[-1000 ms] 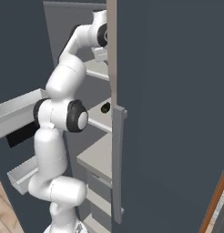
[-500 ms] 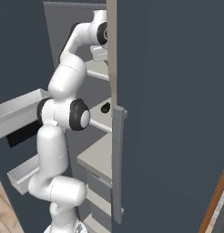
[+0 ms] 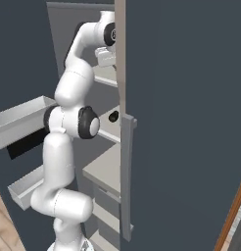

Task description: Take the carrot and pear from the highest rack and move them to the second highest rack where the squash and eggplant are located, to maximize freezer space. Close the freezer door after rearranging.

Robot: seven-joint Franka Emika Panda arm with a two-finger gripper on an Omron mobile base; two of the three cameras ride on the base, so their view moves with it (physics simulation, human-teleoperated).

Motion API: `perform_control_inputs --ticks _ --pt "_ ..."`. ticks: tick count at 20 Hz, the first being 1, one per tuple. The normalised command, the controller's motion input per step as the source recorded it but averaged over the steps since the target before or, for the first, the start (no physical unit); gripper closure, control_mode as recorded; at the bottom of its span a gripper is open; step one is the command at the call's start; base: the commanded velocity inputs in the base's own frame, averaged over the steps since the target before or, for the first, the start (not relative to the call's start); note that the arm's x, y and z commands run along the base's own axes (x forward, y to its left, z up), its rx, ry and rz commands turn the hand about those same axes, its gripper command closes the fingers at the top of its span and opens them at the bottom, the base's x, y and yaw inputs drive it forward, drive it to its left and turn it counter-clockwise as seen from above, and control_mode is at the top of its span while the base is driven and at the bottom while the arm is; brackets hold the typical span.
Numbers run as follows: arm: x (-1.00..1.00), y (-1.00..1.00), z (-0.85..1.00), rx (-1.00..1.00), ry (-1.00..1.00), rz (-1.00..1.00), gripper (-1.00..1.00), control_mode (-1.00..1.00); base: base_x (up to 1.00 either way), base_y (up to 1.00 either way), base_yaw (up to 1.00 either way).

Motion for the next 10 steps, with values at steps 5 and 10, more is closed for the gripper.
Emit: perform_control_inputs --ticks 5,10 --pt "0.00 0.12 -0.53 -0.01 -0.03 0.19 1.00 -1.00 0.00 0.00 0.00" --pt "-0.05 0.49 -0.35 -0.14 -0.23 0.11 1.00 -1.00 0.00 0.00 0.00"
